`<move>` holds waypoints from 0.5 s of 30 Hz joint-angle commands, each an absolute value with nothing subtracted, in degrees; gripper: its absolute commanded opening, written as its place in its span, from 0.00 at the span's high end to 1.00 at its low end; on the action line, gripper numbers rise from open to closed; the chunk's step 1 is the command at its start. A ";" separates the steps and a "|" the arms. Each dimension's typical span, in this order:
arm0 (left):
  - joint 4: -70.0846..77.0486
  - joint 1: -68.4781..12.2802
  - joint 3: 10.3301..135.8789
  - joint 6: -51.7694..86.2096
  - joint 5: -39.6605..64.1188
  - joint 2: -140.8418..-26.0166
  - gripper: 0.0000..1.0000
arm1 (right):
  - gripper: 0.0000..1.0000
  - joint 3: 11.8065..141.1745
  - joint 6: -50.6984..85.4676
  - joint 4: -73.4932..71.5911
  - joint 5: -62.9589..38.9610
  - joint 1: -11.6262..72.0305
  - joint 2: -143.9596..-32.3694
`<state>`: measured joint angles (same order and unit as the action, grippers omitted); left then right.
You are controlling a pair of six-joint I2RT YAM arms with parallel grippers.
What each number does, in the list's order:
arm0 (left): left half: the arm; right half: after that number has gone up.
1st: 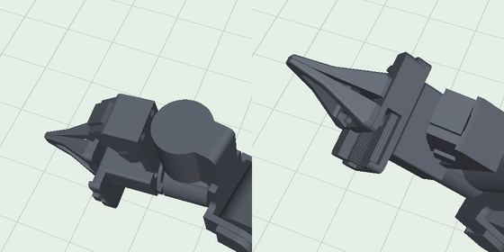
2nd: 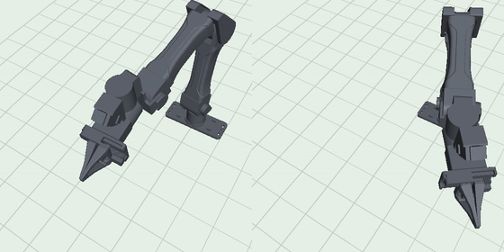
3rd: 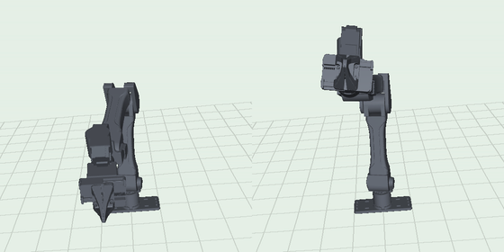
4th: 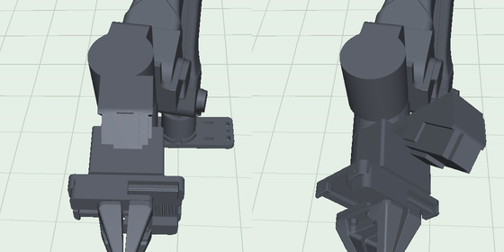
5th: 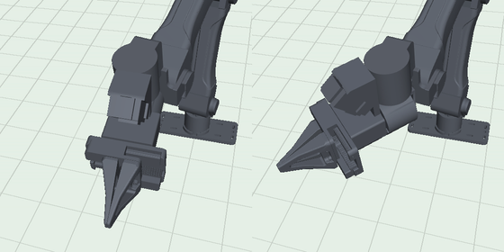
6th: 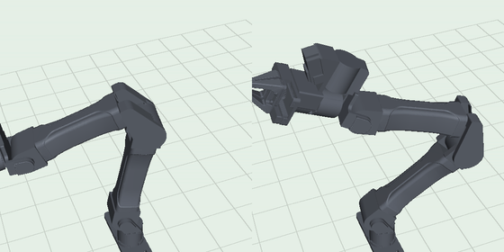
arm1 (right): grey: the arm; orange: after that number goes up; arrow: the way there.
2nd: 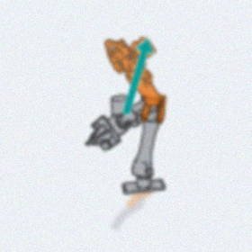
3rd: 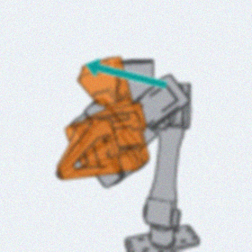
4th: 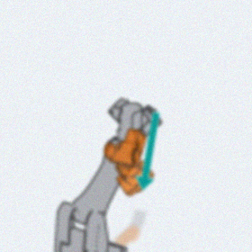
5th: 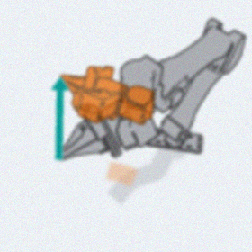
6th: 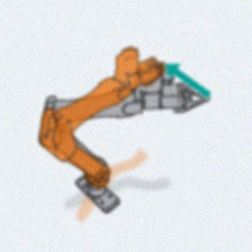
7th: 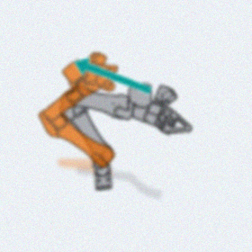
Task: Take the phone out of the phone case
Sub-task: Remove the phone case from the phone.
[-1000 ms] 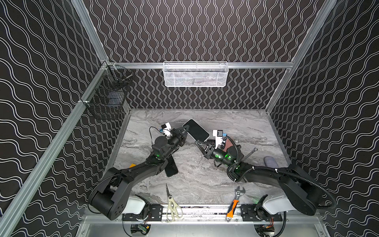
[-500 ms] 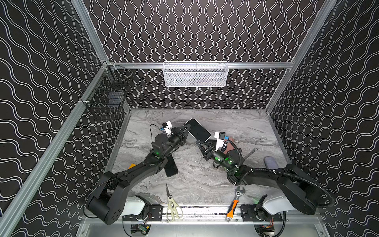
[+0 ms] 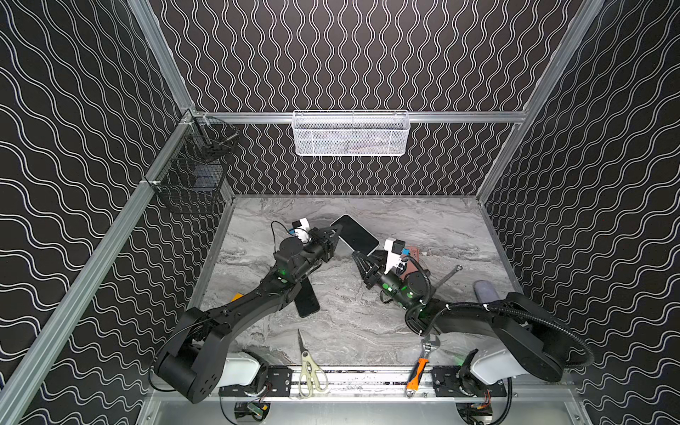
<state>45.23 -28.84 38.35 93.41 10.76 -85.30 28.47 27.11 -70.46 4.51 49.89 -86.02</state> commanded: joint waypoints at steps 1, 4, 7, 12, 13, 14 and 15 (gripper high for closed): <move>57.90 -28.83 40.10 98.96 11.16 -84.59 1.00 | 0.71 27.60 20.40 -51.60 12.67 50.05 -86.66; 57.90 -28.87 40.26 98.96 11.29 -84.86 1.00 | 0.72 27.06 20.52 -51.79 12.91 50.10 -86.66; 57.85 -28.87 40.37 99.29 11.36 -85.12 1.00 | 0.73 26.31 20.82 -52.39 12.91 50.10 -86.66; 57.92 -28.83 40.71 99.73 11.82 -85.58 1.00 | 0.76 25.14 21.12 -53.51 11.77 50.10 -86.57; 57.92 -28.83 40.88 99.82 11.85 -85.63 1.00 | 0.75 24.99 21.09 -53.61 11.32 50.10 -86.60; 57.91 -28.87 41.04 99.71 11.87 -85.69 1.00 | 0.75 24.76 21.09 -53.97 10.94 50.10 -86.65; 57.84 -28.83 41.19 99.83 11.87 -85.74 1.00 | 0.74 24.47 21.09 -54.45 10.61 50.10 -86.74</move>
<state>42.61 -28.88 39.27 93.49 12.67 -86.32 26.02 25.06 -71.05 6.31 50.37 -85.71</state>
